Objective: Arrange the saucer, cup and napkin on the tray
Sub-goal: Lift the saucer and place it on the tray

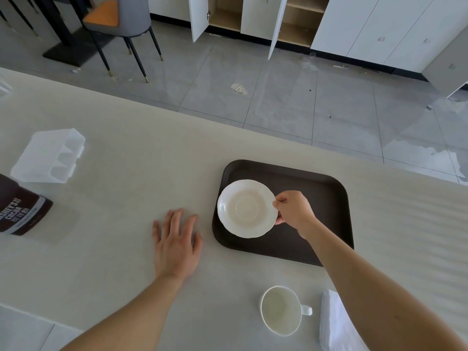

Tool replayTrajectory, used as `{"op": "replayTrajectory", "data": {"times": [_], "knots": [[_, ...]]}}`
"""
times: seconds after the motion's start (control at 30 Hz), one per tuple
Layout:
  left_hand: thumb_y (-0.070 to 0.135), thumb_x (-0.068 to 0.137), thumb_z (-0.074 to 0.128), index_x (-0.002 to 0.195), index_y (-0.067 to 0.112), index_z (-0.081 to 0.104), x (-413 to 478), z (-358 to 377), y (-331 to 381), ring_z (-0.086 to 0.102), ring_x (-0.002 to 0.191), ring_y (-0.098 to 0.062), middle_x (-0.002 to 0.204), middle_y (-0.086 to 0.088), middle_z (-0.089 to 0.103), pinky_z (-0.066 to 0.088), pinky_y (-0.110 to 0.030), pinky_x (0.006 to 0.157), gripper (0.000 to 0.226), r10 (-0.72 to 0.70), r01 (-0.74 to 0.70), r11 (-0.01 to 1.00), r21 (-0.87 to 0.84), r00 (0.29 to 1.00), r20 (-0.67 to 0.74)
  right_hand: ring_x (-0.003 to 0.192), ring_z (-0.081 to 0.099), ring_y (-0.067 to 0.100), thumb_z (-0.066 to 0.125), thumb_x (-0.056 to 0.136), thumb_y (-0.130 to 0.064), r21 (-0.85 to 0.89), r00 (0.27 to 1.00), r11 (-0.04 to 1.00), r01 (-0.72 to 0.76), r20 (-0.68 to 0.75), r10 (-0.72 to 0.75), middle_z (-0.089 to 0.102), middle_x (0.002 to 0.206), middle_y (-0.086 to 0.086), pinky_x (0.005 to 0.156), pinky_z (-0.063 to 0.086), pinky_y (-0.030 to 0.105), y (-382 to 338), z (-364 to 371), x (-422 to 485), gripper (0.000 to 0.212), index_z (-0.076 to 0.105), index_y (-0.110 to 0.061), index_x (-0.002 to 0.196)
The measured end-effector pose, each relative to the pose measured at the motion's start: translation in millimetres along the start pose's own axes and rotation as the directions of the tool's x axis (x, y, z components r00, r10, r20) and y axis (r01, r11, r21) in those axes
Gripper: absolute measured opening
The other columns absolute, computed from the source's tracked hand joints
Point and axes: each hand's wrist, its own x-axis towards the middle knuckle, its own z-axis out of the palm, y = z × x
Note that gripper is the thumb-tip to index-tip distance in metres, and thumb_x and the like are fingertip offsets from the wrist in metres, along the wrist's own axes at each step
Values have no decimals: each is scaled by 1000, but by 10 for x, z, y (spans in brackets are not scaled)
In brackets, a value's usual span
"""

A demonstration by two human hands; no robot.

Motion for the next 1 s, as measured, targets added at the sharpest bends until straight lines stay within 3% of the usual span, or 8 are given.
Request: {"op": "replayTrajectory", "data": {"times": [0.23,0.43,0.57,0.63,0.73,0.83,0.9,1.0], "knots": [[36,89,40,128,22,59,5,10,-11,38,140,-31,144,-11,50,23,-60,118,46,-4,4,1000,5,1000,10,53,73,15,58,94,-12,41,1000,999,18,16,-19,75,74,1,77,61,47,29,22,-8,26,70,-26,76],[36,89,41,129,21,60,2,0,-5,38,140,-32,144,-12,49,23,-61,118,46,-7,7,1000,2,1000,22,53,72,13,61,95,-33,65,1000,998,16,23,-17,73,62,-11,77,61,43,65,26,-84,20,68,-34,76],[35,89,40,129,20,60,0,-9,0,40,141,-34,144,-12,49,22,-62,118,46,-12,13,1000,-7,1000,27,54,73,11,61,94,-26,69,999,997,38,17,-39,74,63,-13,76,61,42,94,50,-161,18,64,-36,79],[35,89,41,129,20,59,-5,-19,5,40,140,-34,144,-13,50,22,-62,118,46,-8,8,1000,-5,1000,26,55,72,11,61,94,-25,75,999,996,38,-6,-38,74,64,-10,76,61,40,98,42,-201,7,68,-29,96],[34,89,43,129,20,60,-5,-27,6,39,141,-34,144,-13,49,21,-61,119,45,-9,9,1000,-20,1000,22,58,72,10,63,95,-21,94,995,994,63,-81,-56,74,71,-6,73,63,35,144,-34,-304,18,68,-19,113],[33,90,46,129,20,59,-6,-27,10,38,141,-33,144,-13,49,21,-61,119,43,-11,11,1000,-23,1000,23,61,71,10,62,95,-18,76,982,990,119,-155,-106,74,75,-5,66,61,26,269,-186,-567,13,72,-20,104],[32,89,48,129,20,60,-5,-32,14,38,140,-33,144,-13,49,21,-61,118,43,-12,12,1000,-27,1000,21,59,71,11,59,93,-8,74,981,989,127,-155,-114,73,70,-4,58,56,18,414,-296,-813,21,73,-23,90],[29,89,52,128,19,59,-9,-45,29,38,140,-32,143,-13,49,21,-61,118,41,-9,10,999,-37,1000,14,61,70,20,56,82,13,88,988,984,155,-17,-154,73,69,2,64,58,28,666,-445,-1231,40,75,-22,83]]}}
